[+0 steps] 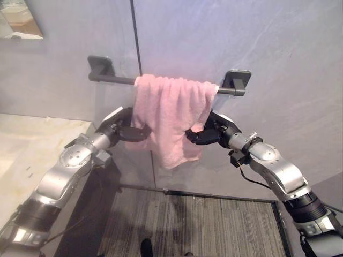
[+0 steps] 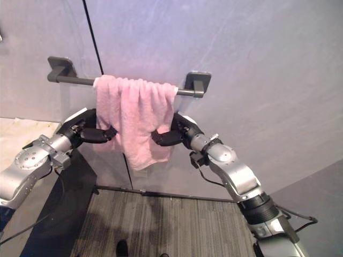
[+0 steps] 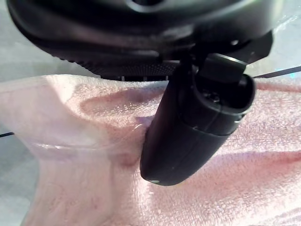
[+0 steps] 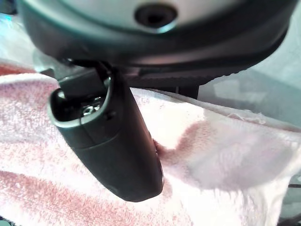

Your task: Organize the bathroom.

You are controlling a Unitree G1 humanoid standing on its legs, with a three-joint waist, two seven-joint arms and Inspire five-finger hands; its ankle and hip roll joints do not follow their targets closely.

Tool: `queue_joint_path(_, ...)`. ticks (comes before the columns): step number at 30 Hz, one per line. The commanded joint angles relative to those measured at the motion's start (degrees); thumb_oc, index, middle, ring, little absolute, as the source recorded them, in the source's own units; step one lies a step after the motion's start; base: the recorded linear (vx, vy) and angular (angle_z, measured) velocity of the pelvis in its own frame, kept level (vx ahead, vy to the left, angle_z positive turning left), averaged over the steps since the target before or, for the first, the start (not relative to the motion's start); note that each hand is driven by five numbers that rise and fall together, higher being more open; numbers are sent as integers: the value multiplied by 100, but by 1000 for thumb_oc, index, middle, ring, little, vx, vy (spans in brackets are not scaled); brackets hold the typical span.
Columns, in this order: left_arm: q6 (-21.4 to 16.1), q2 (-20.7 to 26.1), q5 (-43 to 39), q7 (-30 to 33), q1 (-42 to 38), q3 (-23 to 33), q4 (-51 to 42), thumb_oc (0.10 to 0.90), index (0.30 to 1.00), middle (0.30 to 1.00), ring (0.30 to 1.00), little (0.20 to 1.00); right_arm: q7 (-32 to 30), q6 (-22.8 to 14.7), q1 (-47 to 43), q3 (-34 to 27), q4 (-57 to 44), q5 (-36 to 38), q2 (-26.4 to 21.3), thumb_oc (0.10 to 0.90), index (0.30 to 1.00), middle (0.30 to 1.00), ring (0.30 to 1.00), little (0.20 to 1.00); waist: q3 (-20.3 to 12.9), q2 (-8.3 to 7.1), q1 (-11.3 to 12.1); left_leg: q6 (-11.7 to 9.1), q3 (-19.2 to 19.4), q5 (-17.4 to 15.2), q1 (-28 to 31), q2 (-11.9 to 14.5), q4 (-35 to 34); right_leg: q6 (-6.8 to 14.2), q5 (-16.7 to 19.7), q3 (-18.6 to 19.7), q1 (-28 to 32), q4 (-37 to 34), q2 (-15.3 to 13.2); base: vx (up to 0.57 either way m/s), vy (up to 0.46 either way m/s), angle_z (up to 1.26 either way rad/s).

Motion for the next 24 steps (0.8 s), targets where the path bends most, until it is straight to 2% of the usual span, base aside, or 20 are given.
queue_joint_path(1,-421,-51,-256,243,-809,176,139,400,300,300,300,300,-207,-404,-856,-199,-16,118,178,400,300,300,300,300,-811,165,-47,-401,497,-345,388,695,193,912,266,408,-347,-55,-438,0,0,0)
queue_joint_path(6,-431,-82,-331,635,-717,289,181,400,300,300,300,300,-291,-419,-818,-235,16,113,174,400,300,300,300,300,-807,158,-33,-401,505,-354,391,696,202,916,263,409,-335,-57,-447,0,0,0)
queue_joint_path(12,-536,-488,-542,1744,-337,785,407,400,300,300,300,300,-539,-492,-661,-376,139,-166,251,400,300,300,300,300,-790,115,20,-393,478,-355,384,695,210,891,255,400,-319,-58,-441,0,0,0)
queue_joint_path(15,-600,-624,-512,1858,-201,884,411,400,300,300,300,300,-630,-518,-600,-411,173,-282,278,400,300,300,300,300,-772,104,31,-393,460,-353,376,695,218,883,251,398,-325,-40,-440,0,0,0)
queue_joint_path(24,-428,-990,-370,2086,236,1162,183,400,300,300,300,300,-1000,-363,-290,-683,96,-533,295,400,300,300,300,300,-728,77,39,-390,484,-365,411,700,185,880,246,414,-320,-39,-447,0,0,0)
